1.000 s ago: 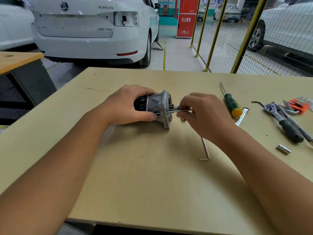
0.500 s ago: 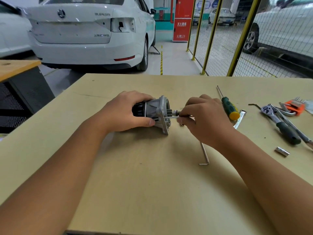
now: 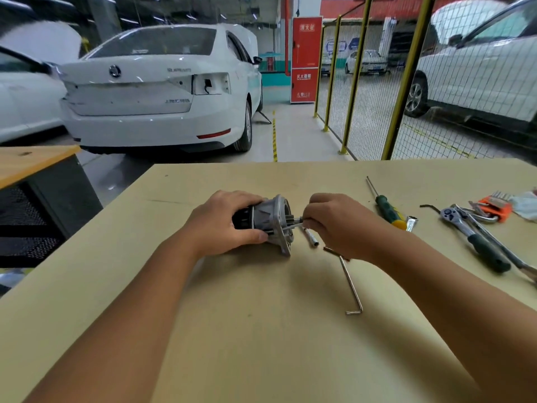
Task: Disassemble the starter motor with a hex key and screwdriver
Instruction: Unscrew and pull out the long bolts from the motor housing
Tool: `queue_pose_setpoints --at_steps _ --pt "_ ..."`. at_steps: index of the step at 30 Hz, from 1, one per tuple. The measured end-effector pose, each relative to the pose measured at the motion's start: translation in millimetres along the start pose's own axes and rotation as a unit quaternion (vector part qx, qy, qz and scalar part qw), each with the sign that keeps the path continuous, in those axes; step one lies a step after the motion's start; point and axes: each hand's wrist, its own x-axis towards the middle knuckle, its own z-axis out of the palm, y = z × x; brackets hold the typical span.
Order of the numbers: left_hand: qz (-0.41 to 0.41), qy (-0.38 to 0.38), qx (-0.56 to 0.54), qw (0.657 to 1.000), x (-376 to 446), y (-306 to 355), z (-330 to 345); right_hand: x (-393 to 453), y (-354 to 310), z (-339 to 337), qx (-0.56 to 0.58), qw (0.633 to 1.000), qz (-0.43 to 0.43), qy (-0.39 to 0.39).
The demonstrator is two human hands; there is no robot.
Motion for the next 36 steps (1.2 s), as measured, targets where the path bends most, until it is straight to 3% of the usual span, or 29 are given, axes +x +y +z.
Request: queue_pose_setpoints --at_steps 3,10,20,25,31,36 --pt "-0.007 0.006 0.019 1.000 1.5 0.1 1.4 6.8 -0.3 -2.7 -0.113 0.993 0.011 0.026" --pt "-0.004 0.011 0.045 0.999 1.9 -0.2 2.7 3.0 -0.9 6.1 -0.136 0.989 0.047 0.020" --pt "-0.023 0.006 0.049 0.999 -5.5 6.3 4.7 -5.3 -2.6 12.0 0.036 0.998 0.050 0.033" --pt "-0.024 0.009 0.062 0.998 -6.8 7.4 7.0 -7.4 3.7 13.8 0.058 0.996 0.049 0.052" --pt "-0.030 0.006 0.053 0.998 -6.4 4.4 7.8 -9.7 -1.9 16.0 -0.030 0.990 0.065 0.124" --pt "-0.033 0.021 0.052 0.998 -7.7 4.6 8.7 -8.2 1.7 13.8 0.082 0.991 0.061 0.085"
